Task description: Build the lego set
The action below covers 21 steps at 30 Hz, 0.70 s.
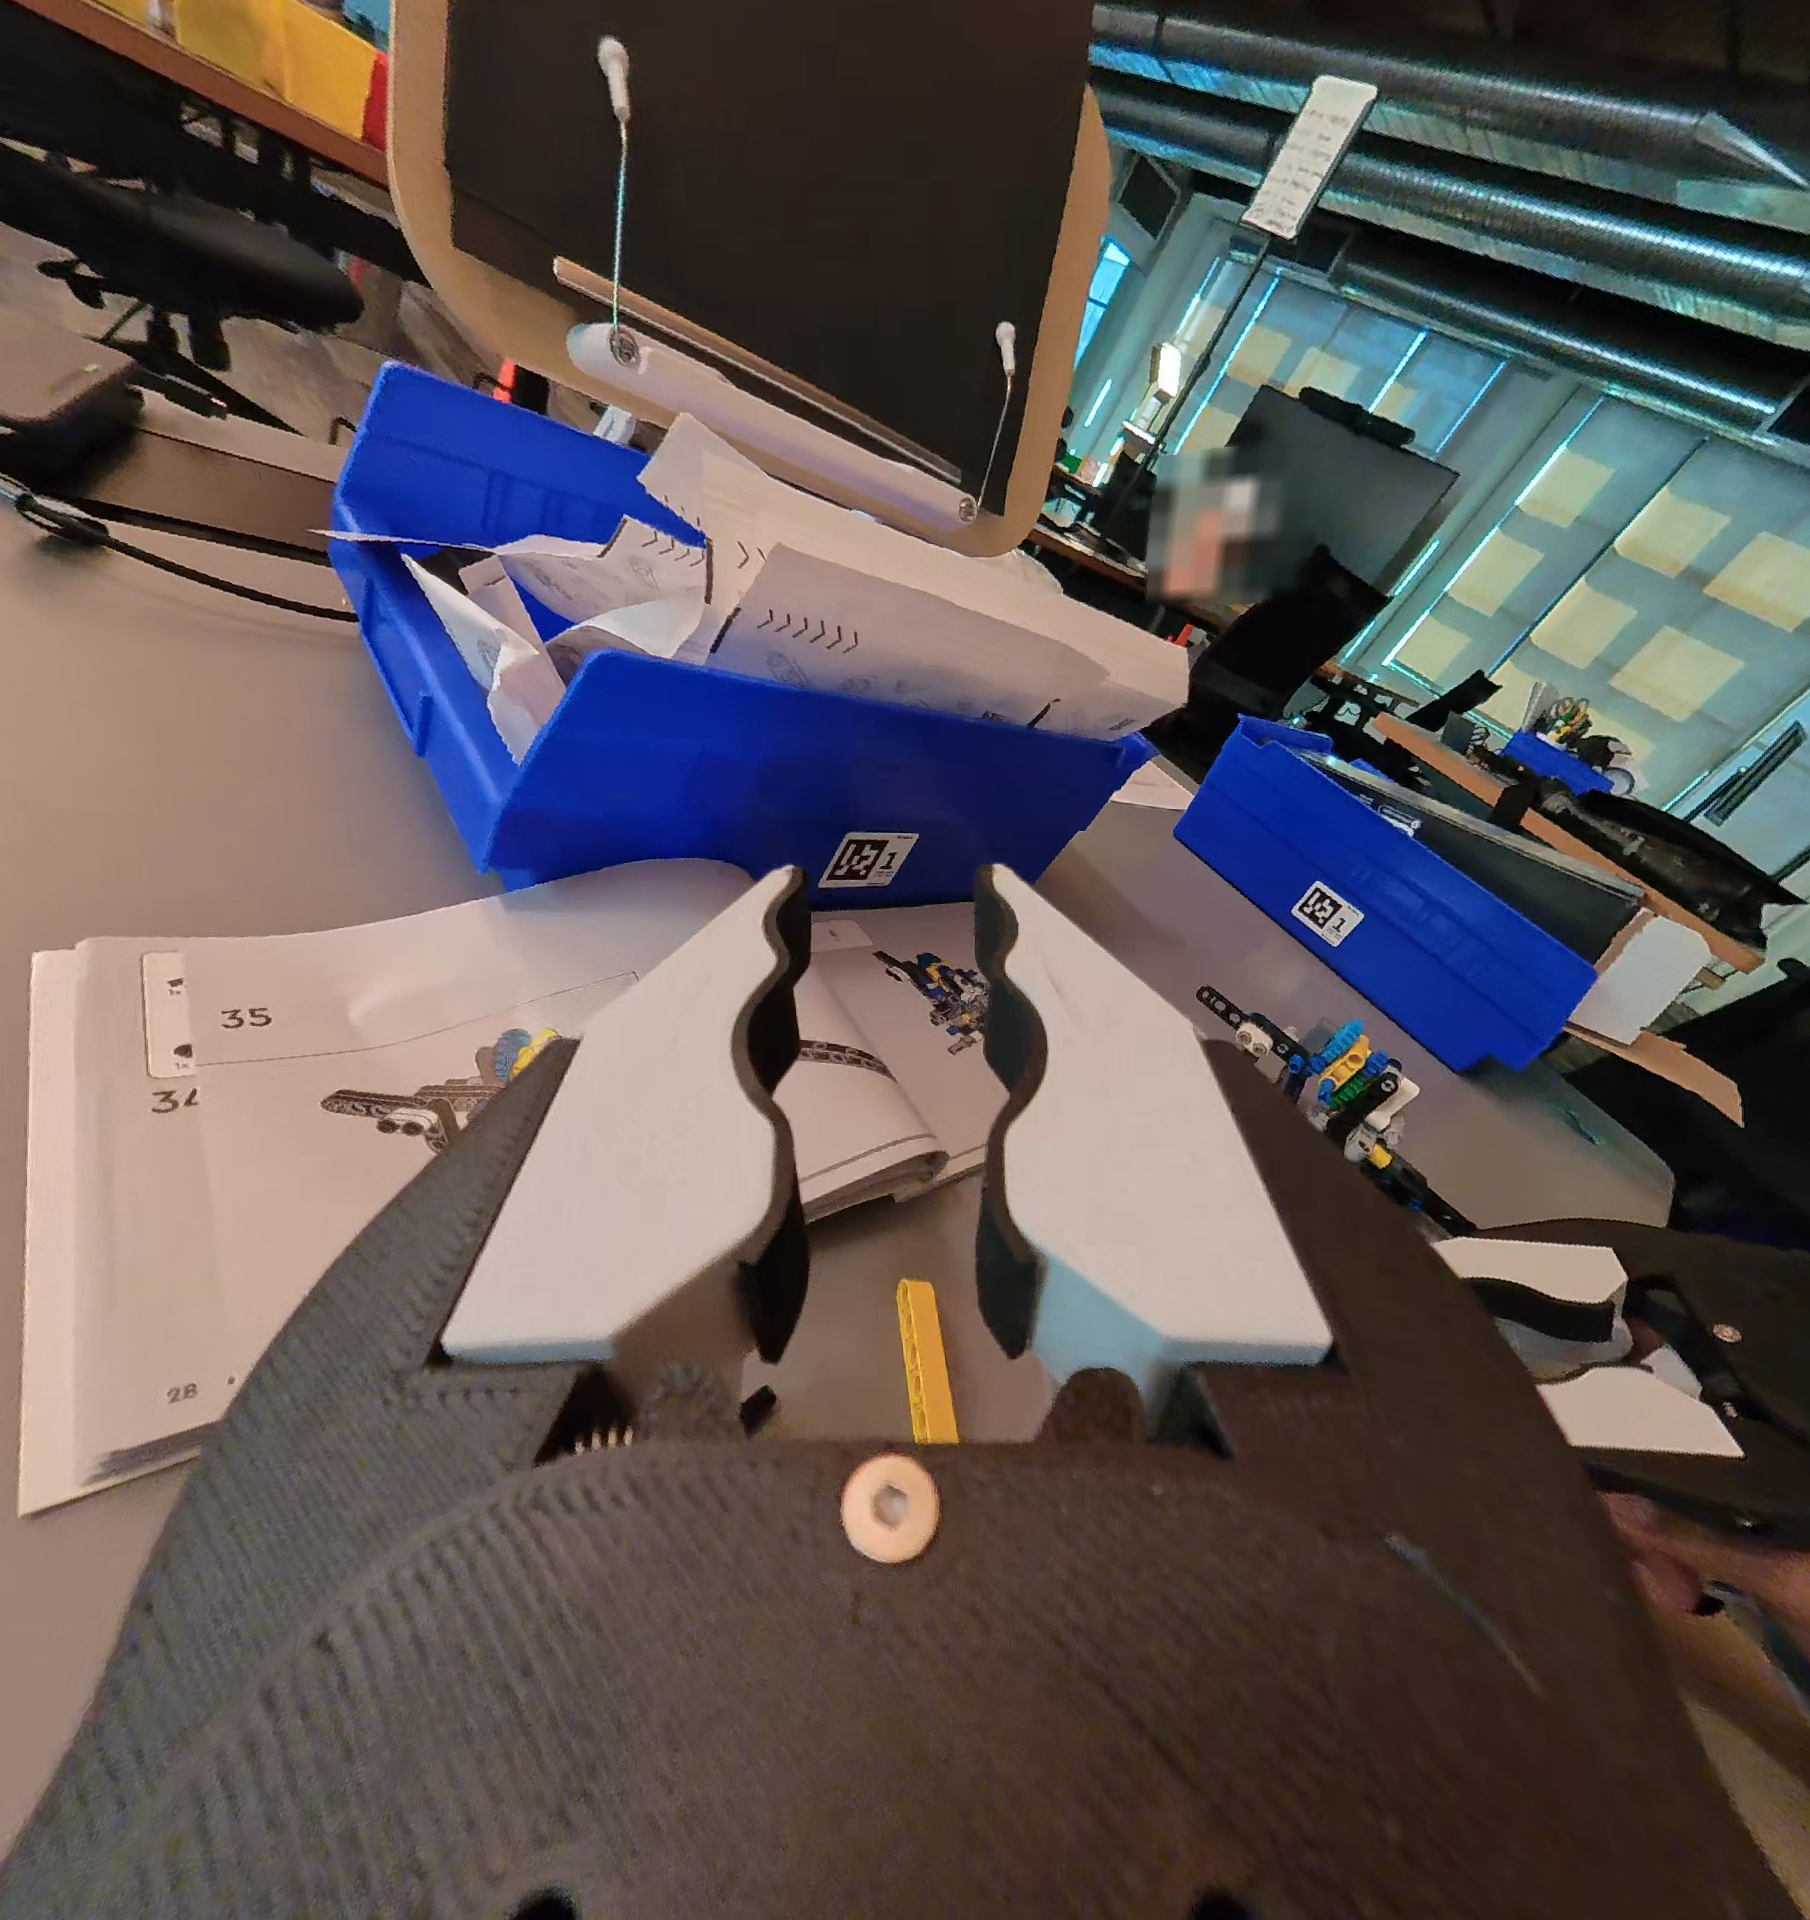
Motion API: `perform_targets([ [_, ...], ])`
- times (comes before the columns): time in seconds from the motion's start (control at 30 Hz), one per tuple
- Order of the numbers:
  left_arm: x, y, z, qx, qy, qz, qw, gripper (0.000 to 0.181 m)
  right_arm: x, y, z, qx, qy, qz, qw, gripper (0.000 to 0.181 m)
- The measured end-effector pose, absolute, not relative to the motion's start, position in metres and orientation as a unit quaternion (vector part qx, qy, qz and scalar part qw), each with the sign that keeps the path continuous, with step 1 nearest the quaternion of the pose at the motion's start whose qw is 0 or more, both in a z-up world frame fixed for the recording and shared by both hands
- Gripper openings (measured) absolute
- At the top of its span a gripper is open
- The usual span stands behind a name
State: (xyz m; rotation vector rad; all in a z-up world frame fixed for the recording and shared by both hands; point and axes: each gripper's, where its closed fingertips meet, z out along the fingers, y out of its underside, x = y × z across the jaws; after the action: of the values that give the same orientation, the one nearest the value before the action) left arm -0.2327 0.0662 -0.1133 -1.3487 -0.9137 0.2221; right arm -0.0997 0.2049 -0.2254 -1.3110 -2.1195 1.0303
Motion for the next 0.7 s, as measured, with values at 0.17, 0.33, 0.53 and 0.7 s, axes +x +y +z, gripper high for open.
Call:
perform_targets([
  [0.17, -0.23, 0.069, -0.117, -0.607, -0.405, 0.102, 0.676, 0.03, -0.1, 0.205, -0.225, -0.475, -0.765, 0.381, 0.211, 0.018],
  [0.33, -0.226, 0.077, -0.122, -0.62, -0.398, 0.095, 0.669, 0.03, -0.1, 0.204, -0.223, -0.477, -0.758, 0.402, 0.192, 0.001],
  [0.53, -0.218, 0.089, -0.125, -0.642, -0.375, 0.097, 0.662, 0.03, -0.097, 0.209, -0.213, -0.472, -0.742, 0.436, 0.192, 0.0],
  [0.7, -0.205, 0.101, -0.124, -0.657, -0.348, 0.096, 0.662, 0.03, -0.08, 0.227, -0.187, -0.443, -0.742, 0.456, 0.213, 0.0],
])
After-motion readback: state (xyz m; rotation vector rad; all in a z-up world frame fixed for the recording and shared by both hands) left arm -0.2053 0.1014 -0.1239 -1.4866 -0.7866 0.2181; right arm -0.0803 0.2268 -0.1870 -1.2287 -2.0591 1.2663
